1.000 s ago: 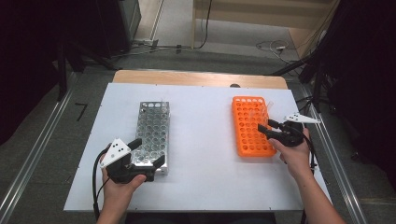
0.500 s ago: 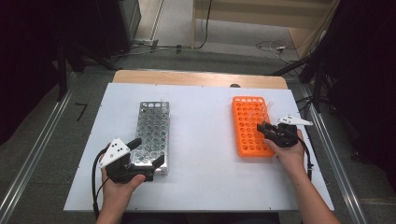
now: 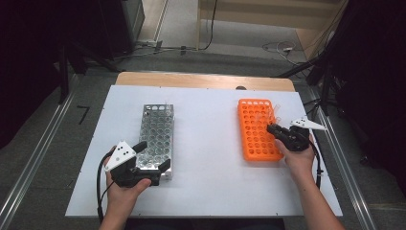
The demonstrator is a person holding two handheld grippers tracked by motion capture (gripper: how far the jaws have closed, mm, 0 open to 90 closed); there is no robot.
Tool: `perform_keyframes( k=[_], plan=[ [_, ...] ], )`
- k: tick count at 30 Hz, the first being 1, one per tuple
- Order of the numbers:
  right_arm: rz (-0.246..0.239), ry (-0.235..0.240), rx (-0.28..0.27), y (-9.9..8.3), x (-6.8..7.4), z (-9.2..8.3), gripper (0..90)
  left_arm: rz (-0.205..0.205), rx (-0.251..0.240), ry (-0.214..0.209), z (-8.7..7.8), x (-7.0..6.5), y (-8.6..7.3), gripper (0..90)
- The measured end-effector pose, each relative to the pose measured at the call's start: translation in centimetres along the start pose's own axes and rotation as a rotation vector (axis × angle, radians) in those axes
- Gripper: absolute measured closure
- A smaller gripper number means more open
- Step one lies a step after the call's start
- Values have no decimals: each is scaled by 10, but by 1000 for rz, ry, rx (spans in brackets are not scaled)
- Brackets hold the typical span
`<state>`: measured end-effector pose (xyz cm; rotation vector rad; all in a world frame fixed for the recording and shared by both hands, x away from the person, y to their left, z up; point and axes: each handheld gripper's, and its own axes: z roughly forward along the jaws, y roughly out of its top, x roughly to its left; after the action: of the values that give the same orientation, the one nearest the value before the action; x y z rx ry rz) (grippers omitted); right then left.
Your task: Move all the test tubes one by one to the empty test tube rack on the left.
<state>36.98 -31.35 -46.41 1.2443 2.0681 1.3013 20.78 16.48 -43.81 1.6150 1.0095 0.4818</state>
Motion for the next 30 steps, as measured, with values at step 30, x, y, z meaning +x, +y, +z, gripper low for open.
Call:
perform_keyframes(
  k=[30],
  plan=[
    [-72,170,7,11,67,-33,740,44,22,-49,17,-15,3,0]
  ],
)
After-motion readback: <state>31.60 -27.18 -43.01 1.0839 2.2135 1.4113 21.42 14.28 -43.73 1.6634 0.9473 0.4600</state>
